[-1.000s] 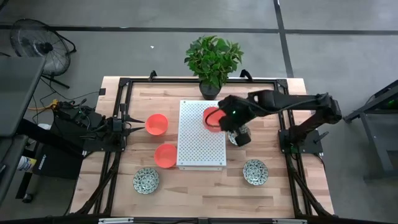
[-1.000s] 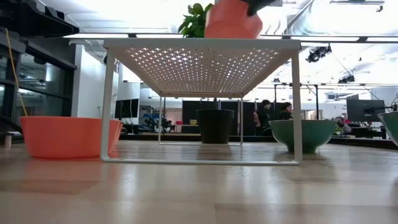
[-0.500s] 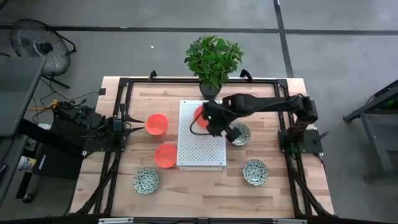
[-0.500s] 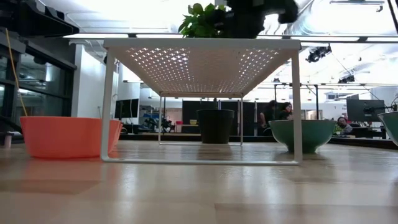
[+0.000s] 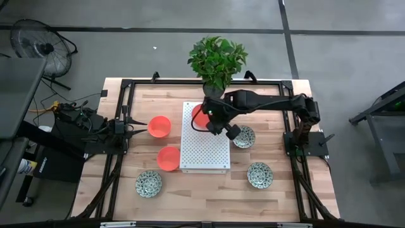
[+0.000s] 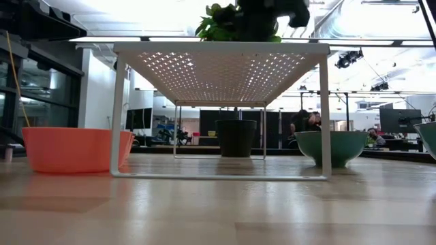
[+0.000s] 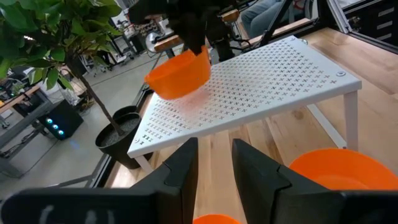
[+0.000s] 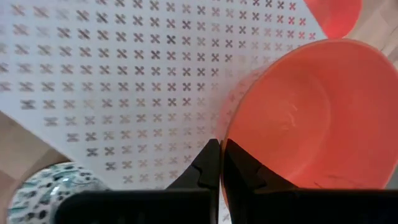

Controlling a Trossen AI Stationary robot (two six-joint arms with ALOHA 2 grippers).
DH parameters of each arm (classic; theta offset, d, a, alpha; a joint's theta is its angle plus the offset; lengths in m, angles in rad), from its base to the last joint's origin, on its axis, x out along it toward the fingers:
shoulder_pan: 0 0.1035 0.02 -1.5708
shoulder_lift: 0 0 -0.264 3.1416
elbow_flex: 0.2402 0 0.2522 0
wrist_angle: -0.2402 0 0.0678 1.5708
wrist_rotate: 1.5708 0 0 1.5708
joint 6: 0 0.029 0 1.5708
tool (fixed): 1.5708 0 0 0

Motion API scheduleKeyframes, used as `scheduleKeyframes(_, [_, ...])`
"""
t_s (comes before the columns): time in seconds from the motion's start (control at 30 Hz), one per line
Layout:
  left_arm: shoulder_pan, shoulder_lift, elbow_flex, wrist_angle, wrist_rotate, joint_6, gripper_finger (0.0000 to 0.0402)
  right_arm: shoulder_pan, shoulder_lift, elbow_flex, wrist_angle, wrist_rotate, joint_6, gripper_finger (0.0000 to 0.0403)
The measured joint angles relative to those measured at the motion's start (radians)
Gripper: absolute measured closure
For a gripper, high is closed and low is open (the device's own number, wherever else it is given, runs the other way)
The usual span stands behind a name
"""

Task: Pick & Place Mini bowls
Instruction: Put the top right orange bowl on the shelf

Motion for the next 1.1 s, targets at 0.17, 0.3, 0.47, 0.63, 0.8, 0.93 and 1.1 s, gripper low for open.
scheduleKeyframes(0.17, [0.0,0.0,0.0,0.0,0.0,0.0,0.0307,-0.022,0.0,-0.037,0.02,0.002,-0.011,0.0403])
scheduleKeyframes(0.3, [0.0,0.0,0.0,0.0,0.0,0.0,0.0307,-0.035,-0.001,-0.038,0.02,-0.007,-0.006,0.0403])
scheduleKeyframes(0.47, [0.0,0.0,0.0,0.0,0.0,0.0,0.0307,-0.043,-0.001,-0.038,0.026,-0.011,0.006,0.0403])
scheduleKeyframes(0.63, [0.0,0.0,0.0,0.0,0.0,0.0,0.0307,-0.043,-0.001,-0.038,0.051,-0.011,0.073,0.0397])
scheduleKeyframes(0.8, [0.0,0.0,0.0,0.0,0.0,0.0,0.0307,-0.043,-0.001,-0.038,0.05,-0.012,0.083,0.0385])
scheduleKeyframes(0.93, [0.0,0.0,0.0,0.0,0.0,0.0,0.0307,-0.043,-0.001,-0.038,0.049,-0.011,0.083,0.0388])
scheduleKeyframes(1.1, [0.0,0.0,0.0,0.0,0.0,0.0,0.0307,-0.043,-0.002,-0.038,0.05,-0.011,0.104,0.0395])
